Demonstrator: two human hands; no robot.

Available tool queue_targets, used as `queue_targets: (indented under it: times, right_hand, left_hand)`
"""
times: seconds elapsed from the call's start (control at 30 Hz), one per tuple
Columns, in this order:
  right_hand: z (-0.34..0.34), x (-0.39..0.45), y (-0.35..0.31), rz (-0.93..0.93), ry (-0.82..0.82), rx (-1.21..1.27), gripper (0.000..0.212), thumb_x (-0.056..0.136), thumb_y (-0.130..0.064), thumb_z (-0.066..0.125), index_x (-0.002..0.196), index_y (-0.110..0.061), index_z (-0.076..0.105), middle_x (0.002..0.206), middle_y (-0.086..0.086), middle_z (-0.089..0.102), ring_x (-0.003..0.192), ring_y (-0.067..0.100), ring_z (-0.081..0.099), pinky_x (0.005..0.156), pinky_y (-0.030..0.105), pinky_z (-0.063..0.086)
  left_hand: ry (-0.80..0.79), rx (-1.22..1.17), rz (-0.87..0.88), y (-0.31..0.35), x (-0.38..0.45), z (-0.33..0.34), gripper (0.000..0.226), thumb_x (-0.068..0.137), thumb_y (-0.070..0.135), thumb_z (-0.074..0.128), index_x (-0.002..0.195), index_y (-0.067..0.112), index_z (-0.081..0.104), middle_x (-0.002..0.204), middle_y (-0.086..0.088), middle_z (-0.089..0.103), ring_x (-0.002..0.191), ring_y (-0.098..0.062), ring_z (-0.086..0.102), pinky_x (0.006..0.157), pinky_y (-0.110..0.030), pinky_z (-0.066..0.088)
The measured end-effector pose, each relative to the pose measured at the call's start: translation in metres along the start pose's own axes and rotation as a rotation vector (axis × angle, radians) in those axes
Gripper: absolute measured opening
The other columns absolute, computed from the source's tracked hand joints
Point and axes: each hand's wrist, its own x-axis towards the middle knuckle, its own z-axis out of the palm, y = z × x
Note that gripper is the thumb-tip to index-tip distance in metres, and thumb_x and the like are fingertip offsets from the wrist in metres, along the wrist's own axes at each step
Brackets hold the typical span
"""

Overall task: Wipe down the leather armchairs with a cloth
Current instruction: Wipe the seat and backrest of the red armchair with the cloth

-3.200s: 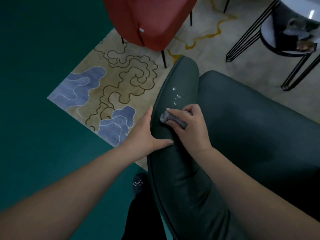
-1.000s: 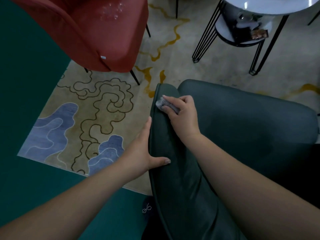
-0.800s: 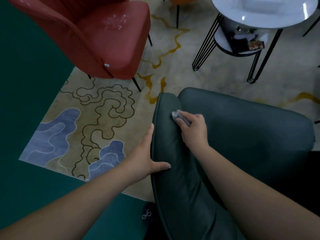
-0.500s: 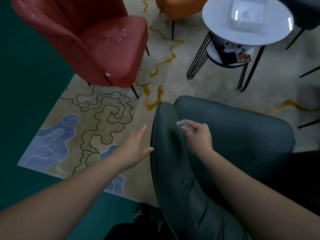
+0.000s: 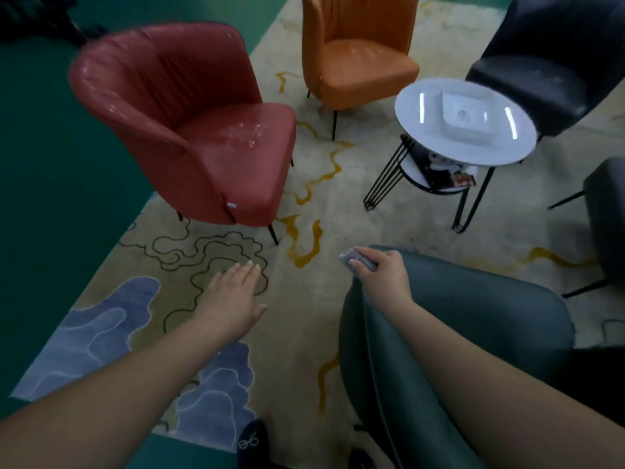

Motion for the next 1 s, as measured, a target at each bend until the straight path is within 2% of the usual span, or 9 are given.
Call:
queue_targets:
  times: [0.2,0.33,0.43,0.7,0.8,0.9,1.0]
  right_hand:
    - [0.056,0.016,-0.065,-0.016,0.030,-0.001,0.034,0.088,-0.040,0.064,0.119,-0.026,0.067,0.114,0.002,0.046,0.092,0.013,0.056,0.089,0.027,0.045]
    - [0.077,0.028,-0.094,-0.037,0.057,0.020,0.031,0.086,-0.040,0.066,0.114,-0.027,0.069,0.111,0.004,0.052,0.096,0.016,0.059,0.089,0.032,0.050]
    - [0.082,0.040,-0.106,-0.026,0.051,0.010,0.032,0.084,-0.042,0.065,0.114,-0.029,0.068,0.110,0.002,0.052,0.093,0.015,0.059,0.089,0.035,0.050]
    - [0.077,0.103,-0.128,-0.024,0.063,-0.029,0.034,0.086,-0.044,0.065,0.118,-0.032,0.065,0.100,-0.009,0.038,0.078,-0.002,0.046,0.079,0.024,0.040]
    - [0.071,0.142,-0.141,-0.065,0.045,-0.063,0.040,0.081,-0.042,0.071,0.120,-0.032,0.064,0.104,-0.005,0.039,0.077,-0.002,0.045,0.079,0.020,0.037]
    - [0.062,0.182,-0.156,-0.084,0.004,-0.101,0.050,0.077,-0.037,0.077,0.123,-0.029,0.061,0.108,-0.001,0.039,0.076,0.001,0.044,0.084,0.019,0.037]
    - [0.054,0.218,-0.167,-0.117,0.012,-0.135,0.048,0.079,-0.031,0.076,0.125,-0.026,0.061,0.111,0.001,0.039,0.080,0.004,0.043,0.087,0.016,0.035]
  left_hand:
    - [0.004,0.040,-0.006,-0.084,0.009,-0.029,0.079,0.095,0.054,0.042,0.154,0.019,0.002,0.162,0.003,0.000,0.148,-0.017,0.002,0.119,-0.036,0.006]
    - [0.012,0.066,-0.004,-0.118,0.019,-0.046,0.077,0.096,0.052,0.042,0.154,0.019,0.003,0.162,0.003,0.001,0.148,-0.018,0.001,0.119,-0.037,0.005]
    - [-0.002,0.075,0.001,-0.128,0.029,-0.056,0.076,0.096,0.051,0.041,0.154,0.019,0.004,0.162,0.003,0.002,0.148,-0.017,0.002,0.119,-0.037,0.005]
    - [0.022,0.087,0.028,-0.126,0.093,-0.086,0.076,0.096,0.053,0.040,0.154,0.019,0.004,0.162,0.002,0.006,0.148,-0.017,0.006,0.119,-0.037,0.006]
    - [0.050,0.123,0.022,-0.128,0.132,-0.104,0.077,0.096,0.053,0.039,0.154,0.018,0.002,0.162,0.001,0.005,0.148,-0.018,0.005,0.119,-0.039,0.005]
    - [0.072,0.131,-0.016,-0.135,0.171,-0.121,0.078,0.095,0.053,0.041,0.154,0.019,0.002,0.162,0.001,0.005,0.148,-0.019,0.005,0.119,-0.041,0.004]
    - [0.091,0.115,-0.061,-0.141,0.205,-0.135,0.078,0.094,0.054,0.043,0.154,0.020,0.007,0.161,0.001,0.009,0.147,-0.020,0.008,0.119,-0.043,0.005]
